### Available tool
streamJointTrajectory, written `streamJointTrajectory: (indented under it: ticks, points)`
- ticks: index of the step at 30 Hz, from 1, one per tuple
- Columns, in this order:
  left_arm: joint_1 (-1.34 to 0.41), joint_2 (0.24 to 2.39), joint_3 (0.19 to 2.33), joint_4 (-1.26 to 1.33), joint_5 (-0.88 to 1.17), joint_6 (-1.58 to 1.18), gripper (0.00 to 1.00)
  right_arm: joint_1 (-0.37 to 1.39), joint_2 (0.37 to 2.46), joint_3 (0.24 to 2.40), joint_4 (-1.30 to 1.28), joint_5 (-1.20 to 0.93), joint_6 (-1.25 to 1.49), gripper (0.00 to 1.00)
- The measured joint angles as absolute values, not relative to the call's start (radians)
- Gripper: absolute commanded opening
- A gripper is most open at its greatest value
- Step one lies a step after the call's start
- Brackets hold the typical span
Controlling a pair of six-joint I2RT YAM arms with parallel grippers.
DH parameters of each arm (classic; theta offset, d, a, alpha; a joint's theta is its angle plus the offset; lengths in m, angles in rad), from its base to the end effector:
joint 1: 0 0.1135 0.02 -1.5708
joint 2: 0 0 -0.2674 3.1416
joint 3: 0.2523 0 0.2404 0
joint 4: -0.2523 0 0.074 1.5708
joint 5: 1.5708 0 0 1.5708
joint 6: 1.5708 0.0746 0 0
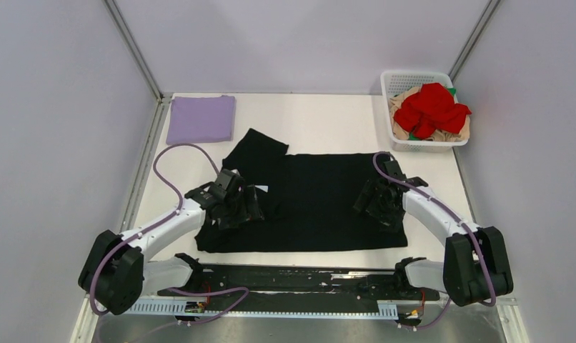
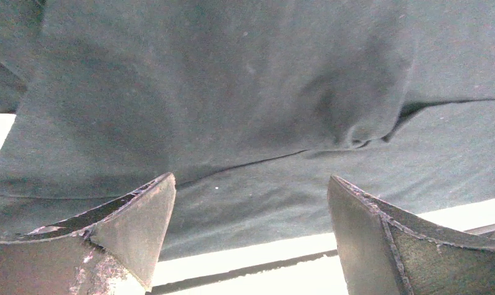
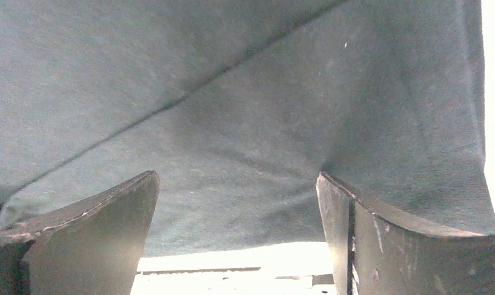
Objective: Fold and stack the t-shirts
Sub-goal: Fold the flattened tshirt in 1/3 of the way, then grab the side of the flattened tshirt furthest away from the robot with both arms
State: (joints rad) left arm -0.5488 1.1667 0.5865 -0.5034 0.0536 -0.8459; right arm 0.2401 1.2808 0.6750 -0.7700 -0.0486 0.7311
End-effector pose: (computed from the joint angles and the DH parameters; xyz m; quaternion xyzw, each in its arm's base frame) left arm 0.1788 -0.1140 0.1507 -0.1372 0.9604 -0.1748 0.1681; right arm 0.1913 0.0506 0.1408 0.2395 0.9657 0.0668 0.0748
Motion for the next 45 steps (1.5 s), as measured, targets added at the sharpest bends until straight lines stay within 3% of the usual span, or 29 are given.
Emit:
streamJointTrajectory:
  ticks: [7,11,28,36,42,45]
  points:
    - [-0.548,1.18,0.83,-0.587,-0.048,-0.772,1.0,0.24,1.184,0.793,-0.732,0.046,0.691,1.0]
    - [-0.538,1.288,1.028,-0.585,-0.126,-0.71,1.0,0.24,1.173,0.875,-0.685,0.113,0.673,1.0]
    - [-0.279,2.281,2.022,-0.674,-0.218,-0.451,0.99,0.154,1.358,0.936,-0.627,0.175,0.595,1.0]
    - [-0.273,2.523,2.264,-0.723,-0.184,-0.401,0.78,0.141,1.408,0.942,-0.614,0.175,0.578,1.0]
    - [-0.273,2.529,2.267,-0.721,-0.164,-0.389,0.65,0.138,1.409,0.942,-0.608,0.175,0.577,1.0]
    - [-0.274,2.496,2.205,-0.691,-0.167,-0.383,0.64,0.133,1.411,0.942,-0.607,0.182,0.578,1.0]
